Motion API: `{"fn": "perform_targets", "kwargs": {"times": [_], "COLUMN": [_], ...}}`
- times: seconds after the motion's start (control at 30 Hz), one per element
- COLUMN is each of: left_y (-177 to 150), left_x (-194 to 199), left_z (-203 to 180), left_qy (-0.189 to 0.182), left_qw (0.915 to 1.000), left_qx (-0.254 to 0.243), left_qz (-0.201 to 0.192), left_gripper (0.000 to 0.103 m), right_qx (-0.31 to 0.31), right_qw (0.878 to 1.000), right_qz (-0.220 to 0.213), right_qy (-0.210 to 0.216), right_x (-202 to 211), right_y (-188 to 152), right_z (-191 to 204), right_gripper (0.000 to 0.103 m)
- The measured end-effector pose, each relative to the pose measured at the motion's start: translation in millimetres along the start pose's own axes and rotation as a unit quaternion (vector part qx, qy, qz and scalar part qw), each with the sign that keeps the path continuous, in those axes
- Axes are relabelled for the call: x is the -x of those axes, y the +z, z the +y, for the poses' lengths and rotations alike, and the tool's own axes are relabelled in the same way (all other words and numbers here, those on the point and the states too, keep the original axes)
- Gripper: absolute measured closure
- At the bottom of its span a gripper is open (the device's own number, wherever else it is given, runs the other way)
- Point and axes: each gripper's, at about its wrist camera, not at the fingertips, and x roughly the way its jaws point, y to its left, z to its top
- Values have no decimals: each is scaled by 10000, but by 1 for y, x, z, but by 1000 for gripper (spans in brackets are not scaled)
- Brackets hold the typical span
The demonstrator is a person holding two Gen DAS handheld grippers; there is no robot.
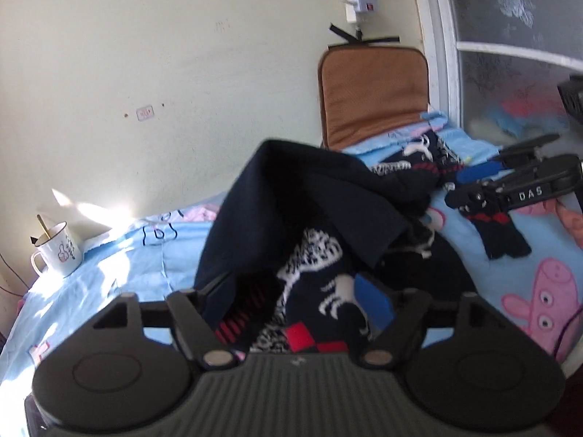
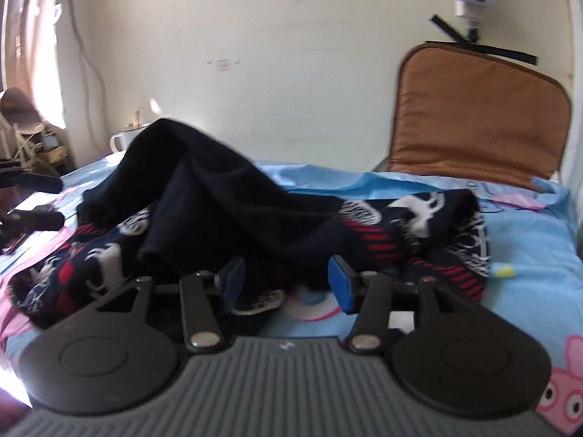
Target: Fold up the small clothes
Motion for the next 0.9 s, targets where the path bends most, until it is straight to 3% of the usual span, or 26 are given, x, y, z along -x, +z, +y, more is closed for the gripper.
{"fn": "perform_targets", "kwargs": {"times": [0.07, 0.13, 0.2, 0.23, 0.27, 0.3, 0.43, 0.5, 0.7, 0.8, 0.9], "left_y": [-8, -20, -27, -28, -25, -21, 6, 20, 44, 59, 74], "left_x": [-16, -31, -45, -46, -41, -32, 31, 71, 167, 206, 245], "left_z": [-11, -20, -22, -20, -17, -12, 32, 64, 116, 116, 102], "left_qy": [83, 149, 124, 57, -2, 28, 291, 412, 436, 285, 386], "left_qw": [9994, 9981, 9964, 9965, 9971, 9979, 9983, 9913, 9602, 9487, 9385], "left_qx": [-121, -194, -234, -183, -128, -108, 395, 856, 1531, 1468, 1061], "left_qz": [305, 564, 808, 814, 751, 643, -317, -914, -2297, -2787, -3262], "left_gripper": [22, 31, 69, 71, 83, 85, 86, 87, 87, 87, 88], "right_qx": [304, 598, 826, 922, 1027, 1095, 711, 621, 383, 399, 600], "right_qw": [9994, 9981, 9962, 9951, 9939, 9931, 9928, 9853, 9428, 9180, 8868], "right_qz": [11, 59, 240, 339, 393, 362, -784, -1370, -2954, -3607, -4224], "right_qy": [161, 147, 137, 69, -30, -230, -554, -807, -1498, -1601, -1776], "right_x": [-11, -30, -53, -62, -68, -72, -18, 15, 109, 158, 202], "right_y": [2, 5, 8, 9, 11, 16, 56, 75, 126, 144, 163], "right_z": [20, 37, 48, 50, 53, 52, 34, 27, 19, 21, 35], "right_gripper": [34, 30, 34, 40, 74, 95, 97, 97, 97, 97, 97]}}
